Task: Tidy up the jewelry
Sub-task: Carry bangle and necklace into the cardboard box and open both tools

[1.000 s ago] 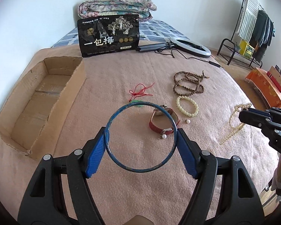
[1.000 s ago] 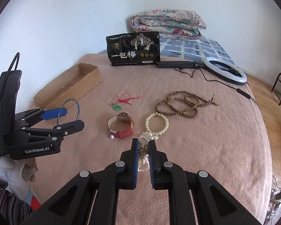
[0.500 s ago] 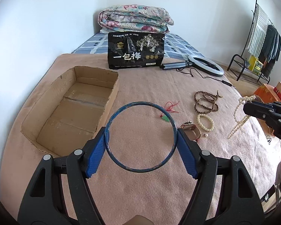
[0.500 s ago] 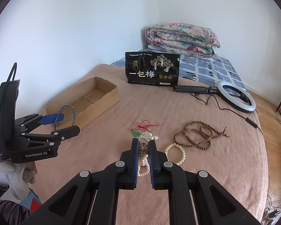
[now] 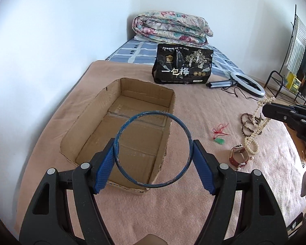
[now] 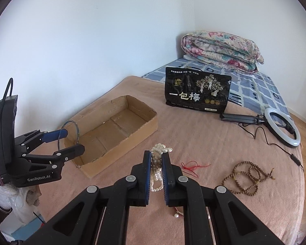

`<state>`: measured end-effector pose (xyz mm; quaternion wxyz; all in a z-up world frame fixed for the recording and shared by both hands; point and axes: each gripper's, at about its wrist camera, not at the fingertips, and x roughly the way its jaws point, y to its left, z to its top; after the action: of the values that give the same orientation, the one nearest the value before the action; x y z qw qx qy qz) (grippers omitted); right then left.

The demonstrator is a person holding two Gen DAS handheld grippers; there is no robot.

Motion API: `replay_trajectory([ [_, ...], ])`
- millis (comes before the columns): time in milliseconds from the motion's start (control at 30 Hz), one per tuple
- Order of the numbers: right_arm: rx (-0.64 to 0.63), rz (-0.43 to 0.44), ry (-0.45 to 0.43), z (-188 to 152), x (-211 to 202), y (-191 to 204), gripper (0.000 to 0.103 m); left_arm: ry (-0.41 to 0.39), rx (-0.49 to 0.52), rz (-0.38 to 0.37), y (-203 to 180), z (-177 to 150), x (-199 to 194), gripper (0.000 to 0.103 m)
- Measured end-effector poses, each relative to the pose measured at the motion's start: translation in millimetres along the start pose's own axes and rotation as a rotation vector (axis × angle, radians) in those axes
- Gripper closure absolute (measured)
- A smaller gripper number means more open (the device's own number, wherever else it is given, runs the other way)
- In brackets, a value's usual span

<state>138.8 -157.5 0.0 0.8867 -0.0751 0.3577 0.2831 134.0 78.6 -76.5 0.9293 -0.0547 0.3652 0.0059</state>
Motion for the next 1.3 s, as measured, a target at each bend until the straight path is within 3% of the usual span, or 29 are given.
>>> replay_trajectory([
  [633, -0.045, 0.079, -0.001, 60, 77, 55, 0.095, 0.006, -0.061, 0.063, 60, 13, 21, 0.029],
  [1300, -0.054, 0.113, 0.077, 65, 145, 80, 0.095, 0.049, -0.086, 0.088, 85, 9, 49, 0.029],
])
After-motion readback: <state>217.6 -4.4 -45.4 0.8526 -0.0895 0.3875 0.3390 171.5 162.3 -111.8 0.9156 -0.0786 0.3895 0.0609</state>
